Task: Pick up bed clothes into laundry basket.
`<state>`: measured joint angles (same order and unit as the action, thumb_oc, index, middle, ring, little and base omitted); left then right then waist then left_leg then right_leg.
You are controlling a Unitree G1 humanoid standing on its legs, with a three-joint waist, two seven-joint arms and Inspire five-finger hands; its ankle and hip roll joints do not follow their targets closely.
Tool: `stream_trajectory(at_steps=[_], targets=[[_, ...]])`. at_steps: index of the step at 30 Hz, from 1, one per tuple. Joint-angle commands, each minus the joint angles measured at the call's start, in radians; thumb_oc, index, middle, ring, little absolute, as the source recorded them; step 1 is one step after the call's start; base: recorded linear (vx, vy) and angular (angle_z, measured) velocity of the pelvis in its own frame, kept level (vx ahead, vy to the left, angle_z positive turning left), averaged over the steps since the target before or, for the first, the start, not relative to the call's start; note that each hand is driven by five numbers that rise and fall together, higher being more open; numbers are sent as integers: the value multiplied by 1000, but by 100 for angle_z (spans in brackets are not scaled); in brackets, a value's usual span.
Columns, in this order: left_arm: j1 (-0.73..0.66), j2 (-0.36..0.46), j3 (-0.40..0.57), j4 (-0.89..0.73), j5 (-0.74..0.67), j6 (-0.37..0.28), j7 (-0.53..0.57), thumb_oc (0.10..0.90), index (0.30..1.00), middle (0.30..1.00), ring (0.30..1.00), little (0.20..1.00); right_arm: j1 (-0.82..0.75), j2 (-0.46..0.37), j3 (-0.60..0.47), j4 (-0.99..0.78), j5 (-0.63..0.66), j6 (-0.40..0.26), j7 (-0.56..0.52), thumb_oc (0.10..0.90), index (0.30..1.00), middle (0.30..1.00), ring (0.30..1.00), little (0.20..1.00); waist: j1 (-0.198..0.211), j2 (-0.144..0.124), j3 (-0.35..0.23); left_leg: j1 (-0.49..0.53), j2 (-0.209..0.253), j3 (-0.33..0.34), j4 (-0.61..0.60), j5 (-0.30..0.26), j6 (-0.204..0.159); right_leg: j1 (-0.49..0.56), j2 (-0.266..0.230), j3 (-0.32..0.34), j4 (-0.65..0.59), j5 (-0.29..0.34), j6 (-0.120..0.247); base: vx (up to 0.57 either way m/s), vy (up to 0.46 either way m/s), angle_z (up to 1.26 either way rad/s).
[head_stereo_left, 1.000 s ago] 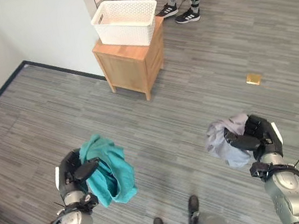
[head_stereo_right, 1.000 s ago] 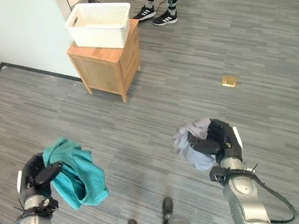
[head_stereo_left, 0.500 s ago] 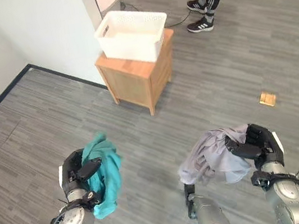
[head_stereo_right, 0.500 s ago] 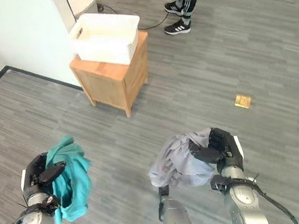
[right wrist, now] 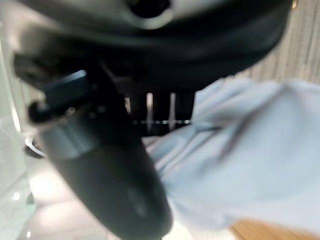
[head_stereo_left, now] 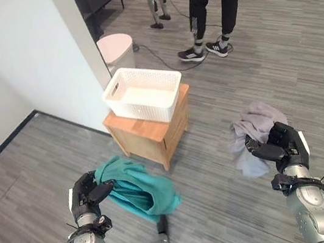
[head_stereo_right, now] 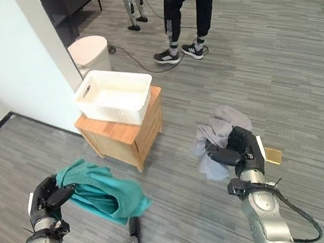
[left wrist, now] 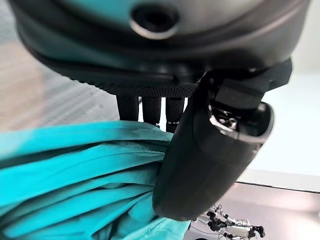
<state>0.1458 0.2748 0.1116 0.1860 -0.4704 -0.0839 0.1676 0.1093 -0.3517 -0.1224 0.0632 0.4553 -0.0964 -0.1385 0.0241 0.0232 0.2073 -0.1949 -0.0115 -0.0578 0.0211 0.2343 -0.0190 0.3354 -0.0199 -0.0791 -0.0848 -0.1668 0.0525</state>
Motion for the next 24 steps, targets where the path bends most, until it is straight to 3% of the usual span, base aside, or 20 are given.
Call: stream_trajectory(at_steps=[1, 4, 5, 7, 8, 9, 11, 13, 14, 15, 17, 19, 22, 23, 24], targets=[[-73, 71, 62, -115, 4, -137, 2, 400, 300, 300, 300, 300, -87, -43, -43, -125, -10, -111, 20, 400, 300, 300, 300, 300, 17, -13, -62, 37, 58, 17, 6, -72, -89, -109, -11, 53, 55, 14, 15, 398, 159, -7], [-80, 74, 65, -125, 13, -140, 17, 400, 300, 300, 300, 300, -83, -28, -55, -126, -44, -115, -5, 400, 300, 300, 300, 300, 14, -30, -86, 42, 36, 32, 40, -104, -61, -102, -49, 59, 93, -5, 35, 244, 135, -3], [-74, 80, 80, -138, 17, -143, 24, 400, 300, 300, 300, 300, -100, -18, -60, -125, -80, -114, -29, 400, 300, 300, 300, 300, 19, -38, -93, 53, 27, 43, 50, -143, -29, -135, -71, 73, 182, 0, 56, 272, 197, -21], [-75, 93, 93, -146, 29, -141, 42, 400, 300, 300, 300, 300, -132, -4, -55, -133, -119, -111, -51, 400, 300, 300, 300, 300, 19, -33, -78, 80, 24, 59, 57, -179, 5, -249, -86, 92, 387, 53, 88, 150, 165, -34], [-75, 93, 93, -146, 29, -141, 42, 400, 300, 300, 300, 300, -132, -4, -55, -133, -119, -111, -51, 400, 300, 300, 300, 300, 21, -34, -80, 79, 24, 61, 57, -179, 5, -253, -86, 94, 391, 51, 89, 98, 159, -18], [-90, 110, 88, -146, 32, -143, 48, 400, 300, 300, 300, 300, -150, -1, -54, -144, -142, -112, -64, 400, 300, 300, 300, 300, -2, -14, -49, 115, 37, 52, 48, -183, 17, -339, -63, 118, 544, 121, 109, 89, 113, -26], [-99, 128, 90, -157, 53, -147, 48, 400, 300, 300, 300, 300, -156, -6, -67, -149, -166, -109, -73, 400, 300, 300, 300, 300, -17, -5, -40, 154, 36, 27, 18, -197, 20, -391, -53, 147, 582, 101, 102, 172, 76, 4], [-111, 138, 95, -174, 52, -153, 48, 400, 300, 300, 300, 300, -177, -19, -73, -139, -160, -106, -81, 400, 300, 300, 300, 300, -13, -4, -43, 185, 46, 38, -20, -203, 5, -413, -127, 94, 473, 84, 97, 243, -123, 20], [-126, 140, 99, -183, 42, -154, 48, 400, 300, 300, 300, 300, -191, -57, -90, -133, -151, -103, -71, 400, 300, 300, 300, 300, -26, -22, -46, 216, 34, 22, -44, -220, -8, -432, -152, 68, 292, 101, 101, 215, -167, -7], [-127, 140, 98, -183, 41, -153, 48, 400, 300, 300, 300, 300, -193, -58, -91, -131, -149, -104, -70, 400, 300, 300, 300, 300, -29, -20, -44, 211, 35, 19, -42, -211, -7, -425, -152, 63, 271, 121, 101, 230, -138, -2], [-155, 154, 73, -185, 46, -148, 38, 400, 300, 300, 300, 300, -178, -120, -105, -119, -123, -88, -43, 400, 300, 300, 300, 300, -52, -40, -54, 201, 19, -24, -40, -207, -4, -365, -95, 232, 207, 90, 103, 120, -33, 54], [-154, 152, 78, -185, 42, -155, 32, 400, 300, 300, 300, 300, -191, -144, -108, -120, -120, -85, -34, 400, 300, 300, 300, 300, -36, -51, -65, 218, 22, -10, -66, -211, -9, -356, -109, 211, 173, 96, 103, 107, -81, 107], [-152, 128, 39, -183, 10, -157, 2, 400, 300, 300, 300, 300, -261, -356, -116, -61, -102, -83, 11, 400, 300, 300, 300, 300, -20, -84, -105, 224, 28, -29, -50, -228, -27, -283, -106, 175, 82, 116, 92, 155, -176, 7], [-152, 126, 39, -183, 10, -157, 1, 400, 300, 300, 300, 300, -264, -360, -114, -56, -100, -85, 12, 400, 300, 300, 300, 300, -22, -82, -105, 223, 28, -31, -49, -229, -27, -281, -106, 174, 80, 117, 92, 100, -104, 11], [-146, 128, 23, -186, 2, -154, -11, 400, 300, 300, 300, 300, -291, -414, -102, -28, -99, -80, 22, 400, 300, 300, 300, 300, -14, -89, -109, 222, 31, -34, -48, -229, -29, -270, -106, 165, 73, 114, 89, 51, -54, 11]])
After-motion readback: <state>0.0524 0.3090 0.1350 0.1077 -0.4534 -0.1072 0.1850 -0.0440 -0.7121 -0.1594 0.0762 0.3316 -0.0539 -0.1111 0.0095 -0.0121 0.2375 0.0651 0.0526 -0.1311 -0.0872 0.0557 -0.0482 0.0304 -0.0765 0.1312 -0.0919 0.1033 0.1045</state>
